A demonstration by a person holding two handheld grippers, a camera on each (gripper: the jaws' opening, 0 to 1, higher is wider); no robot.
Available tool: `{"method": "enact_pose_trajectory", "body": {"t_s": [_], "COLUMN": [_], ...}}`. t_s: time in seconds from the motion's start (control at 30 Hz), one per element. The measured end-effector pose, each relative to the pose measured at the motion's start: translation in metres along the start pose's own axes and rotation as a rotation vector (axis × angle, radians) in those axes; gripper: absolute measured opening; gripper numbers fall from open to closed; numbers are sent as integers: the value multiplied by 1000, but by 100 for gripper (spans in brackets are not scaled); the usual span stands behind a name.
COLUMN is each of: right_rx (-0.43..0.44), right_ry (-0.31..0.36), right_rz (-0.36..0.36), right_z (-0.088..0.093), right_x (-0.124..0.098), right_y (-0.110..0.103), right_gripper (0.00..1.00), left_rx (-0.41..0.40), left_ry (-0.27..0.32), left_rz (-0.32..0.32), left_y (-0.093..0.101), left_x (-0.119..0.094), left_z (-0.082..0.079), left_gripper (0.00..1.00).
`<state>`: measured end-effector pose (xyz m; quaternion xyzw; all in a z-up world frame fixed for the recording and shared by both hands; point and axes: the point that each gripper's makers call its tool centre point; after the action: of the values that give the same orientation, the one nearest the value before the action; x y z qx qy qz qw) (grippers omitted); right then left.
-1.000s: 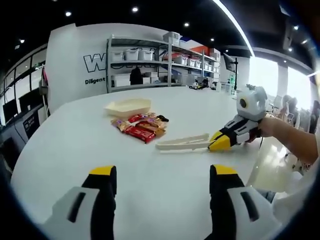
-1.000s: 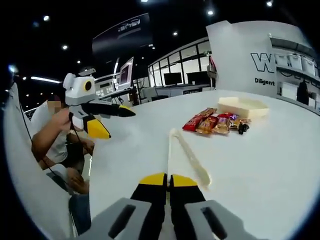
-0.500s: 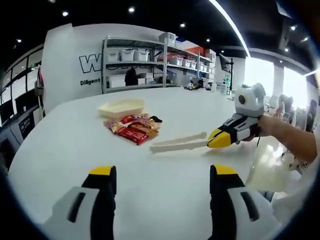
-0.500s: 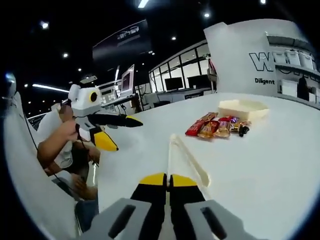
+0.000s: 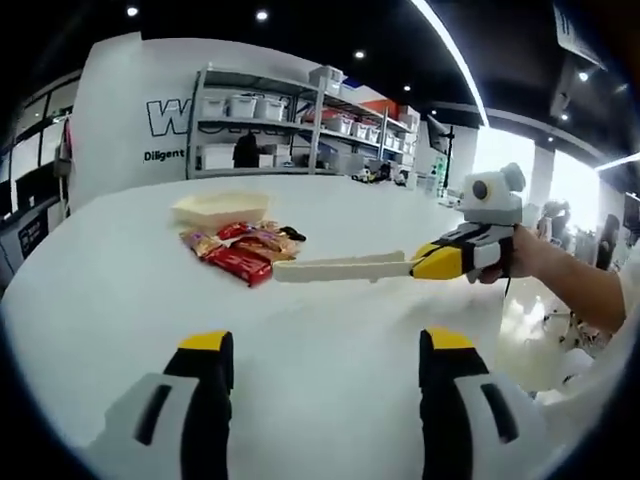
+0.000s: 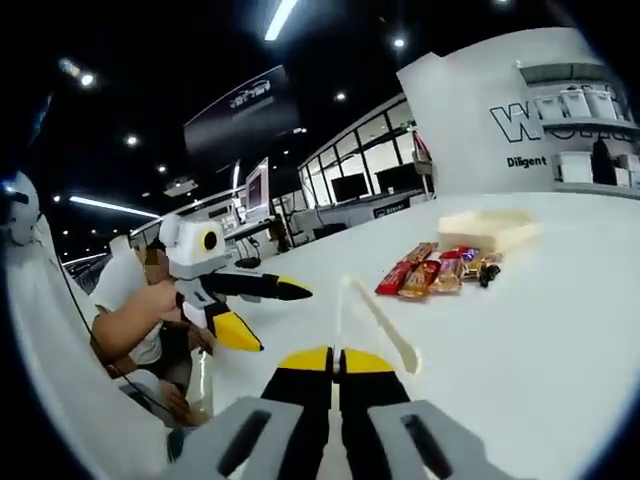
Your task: Place the target food into the container with the food tongs after gripping and lifting it, then release it inside without dropping or visibly crushing the food.
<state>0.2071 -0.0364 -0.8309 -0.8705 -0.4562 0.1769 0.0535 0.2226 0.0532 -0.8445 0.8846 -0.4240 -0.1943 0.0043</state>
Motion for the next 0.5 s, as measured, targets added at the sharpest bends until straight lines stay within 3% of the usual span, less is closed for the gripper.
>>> {"method": "enact_pose_trajectory", "body": {"t_s": [0.1,0.37,0.5], "right_rx": [-3,-1,-3], "right_ry": [7,43,56], "right_rz": [-8,-42,-65], "right_z": [-2,-13,-18], "right_x": [0,-4,-6], "right_y": [-3,-14,-21], "right_gripper": [0,0,0], "left_rx": [-40,-49,-86], "left_ry": [16,41,80], "left_rz": [48,112,168], "left_y": [6,13,22], "left_x": [7,17,18], "left_z": [-4,-11,-18], "left_gripper": [74,73,72]}}
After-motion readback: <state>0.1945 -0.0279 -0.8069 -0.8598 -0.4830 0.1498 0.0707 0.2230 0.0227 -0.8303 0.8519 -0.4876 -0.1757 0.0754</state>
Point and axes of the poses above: the point that each gripper's makers call its tool centre point, and the gripper's own axes: x roughly forward along the fingers, y roughly to its right, z roughly out of its underside, and after that the axes turned 5 degrees about z, right-handed
